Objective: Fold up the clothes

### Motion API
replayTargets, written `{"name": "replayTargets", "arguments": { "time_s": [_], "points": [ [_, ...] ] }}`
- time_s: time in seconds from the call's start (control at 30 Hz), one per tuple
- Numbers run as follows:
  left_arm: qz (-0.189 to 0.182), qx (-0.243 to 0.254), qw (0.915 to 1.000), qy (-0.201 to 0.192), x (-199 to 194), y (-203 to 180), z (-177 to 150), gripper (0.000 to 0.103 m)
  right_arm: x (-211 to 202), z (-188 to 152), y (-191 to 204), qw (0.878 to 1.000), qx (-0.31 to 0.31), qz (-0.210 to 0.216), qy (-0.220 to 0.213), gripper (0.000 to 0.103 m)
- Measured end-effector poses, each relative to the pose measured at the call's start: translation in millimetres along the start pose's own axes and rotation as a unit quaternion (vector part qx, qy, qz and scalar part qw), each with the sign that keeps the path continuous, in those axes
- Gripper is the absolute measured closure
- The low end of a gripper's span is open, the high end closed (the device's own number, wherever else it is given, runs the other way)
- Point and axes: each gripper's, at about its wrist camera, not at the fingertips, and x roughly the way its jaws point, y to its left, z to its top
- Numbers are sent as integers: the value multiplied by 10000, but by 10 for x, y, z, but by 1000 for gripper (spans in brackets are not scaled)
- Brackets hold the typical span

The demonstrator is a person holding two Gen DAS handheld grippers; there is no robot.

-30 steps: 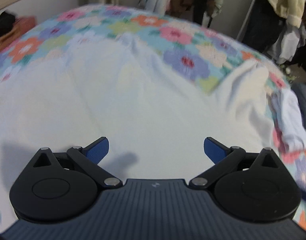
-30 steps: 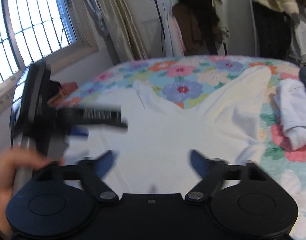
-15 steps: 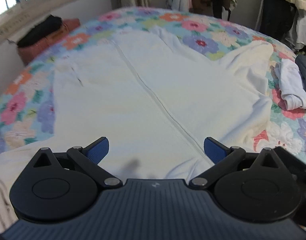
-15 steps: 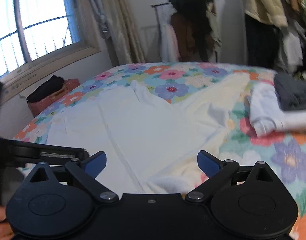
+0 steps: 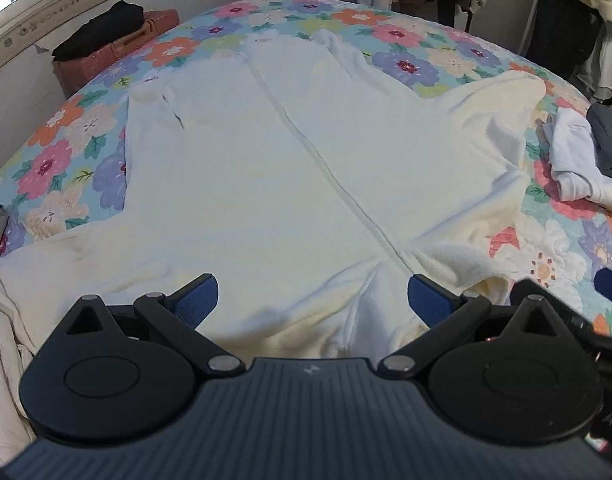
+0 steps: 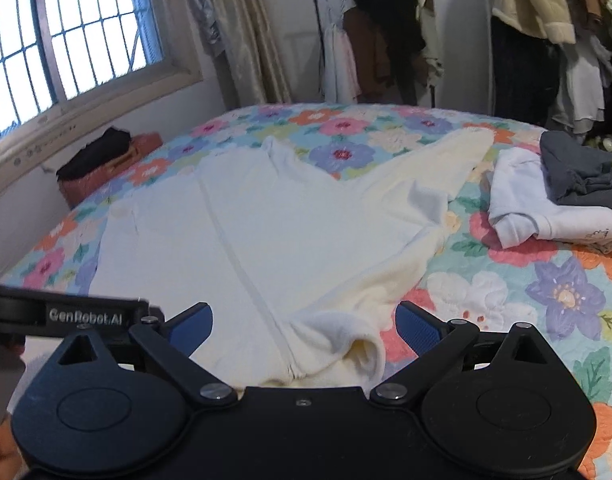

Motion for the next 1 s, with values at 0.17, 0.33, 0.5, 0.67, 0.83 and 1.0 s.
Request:
{"name": "replayTargets", "arguments": {
  "time_s": [0.17,0.33,0.5,0.67,0.83,1.0],
  "points": [
    [22,5,9999,141,128,25,-11,0,88,-49,22,9998,-76,-144,97,3],
    [119,27,9998,155,180,32,-11,0,153,-62,28,9998,-21,-127,123,3],
    [114,-4,9999,109,181,66,-7,0,173,-84,60,9998,-65,-106,143,3],
    [58,8,9999,90,173,103,-9,0,170,-82,74,9995,-147,-247,125,3],
    [108,59,9999,65,168,88,-4,0,170,-86,79,9996,-43,-270,17,3],
    [206,20,9998,-29,130,67,17,0,178,-79,46,9998,93,-177,4,3]
  ]
}}
